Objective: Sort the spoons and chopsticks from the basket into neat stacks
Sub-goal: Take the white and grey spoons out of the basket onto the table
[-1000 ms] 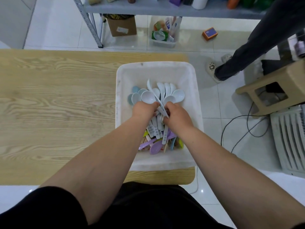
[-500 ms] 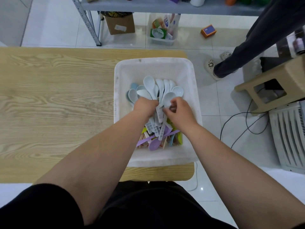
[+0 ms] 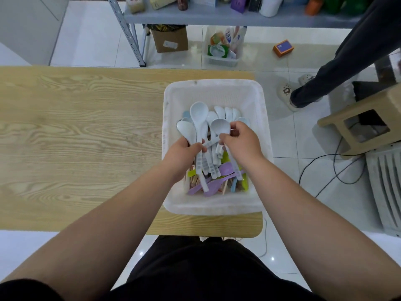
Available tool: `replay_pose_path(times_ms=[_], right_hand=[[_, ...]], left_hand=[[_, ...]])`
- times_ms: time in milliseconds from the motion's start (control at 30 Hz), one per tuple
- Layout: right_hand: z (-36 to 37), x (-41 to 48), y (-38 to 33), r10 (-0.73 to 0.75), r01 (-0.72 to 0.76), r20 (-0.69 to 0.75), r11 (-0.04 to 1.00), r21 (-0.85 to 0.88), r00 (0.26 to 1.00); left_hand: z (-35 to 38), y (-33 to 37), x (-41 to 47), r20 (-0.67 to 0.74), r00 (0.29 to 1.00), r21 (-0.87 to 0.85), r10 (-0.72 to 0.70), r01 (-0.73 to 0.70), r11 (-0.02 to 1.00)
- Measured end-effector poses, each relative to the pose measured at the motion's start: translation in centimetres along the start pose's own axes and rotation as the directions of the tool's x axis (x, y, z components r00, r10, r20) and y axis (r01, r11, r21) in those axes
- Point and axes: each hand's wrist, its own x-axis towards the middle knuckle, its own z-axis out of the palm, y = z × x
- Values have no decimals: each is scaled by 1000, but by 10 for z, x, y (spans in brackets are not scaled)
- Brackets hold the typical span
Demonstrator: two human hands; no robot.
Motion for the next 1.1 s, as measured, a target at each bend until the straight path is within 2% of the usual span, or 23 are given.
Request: replay_pose_path(times_ms=[100,200,300,367,567,733,867,967,1100], right_hand=[[3,-29,-15,84,-109,97,945,307,992],[15,-53,-17,140,-186,136,882,434,981],[30,-71,-15,146,-238,209,810,536,967],[40,-83,-12,89,-246,288,780,575,954],[83,-116,-9,-7,-249,468,839,484,884],[118,-146,-12,-1,-236,528,894,381,849],[150,-167,-20,-8,-251,590,901,355,807],[184,-185,-34,-23,-237,621,913,332,783],[245,-217,-51,-28,-175,647,953,248,762]], left_hand=[[-5,4,-34,4,997,163,83,-83,983],[-3,3,-65,-12,988,176,156,-152,973],[-7,-10,-88,-74,983,208,169,-151,966],[-13,-21,-102,-138,975,223,177,-144,964],[-36,-53,-153,-294,940,307,175,-80,948],[-70,-80,-187,-332,940,68,81,-62,996],[-109,-109,-202,-322,947,-132,-12,-33,991],[-149,-135,-211,-329,943,-339,-52,-67,938],[-222,-170,-228,-393,915,-514,-95,-133,848]])
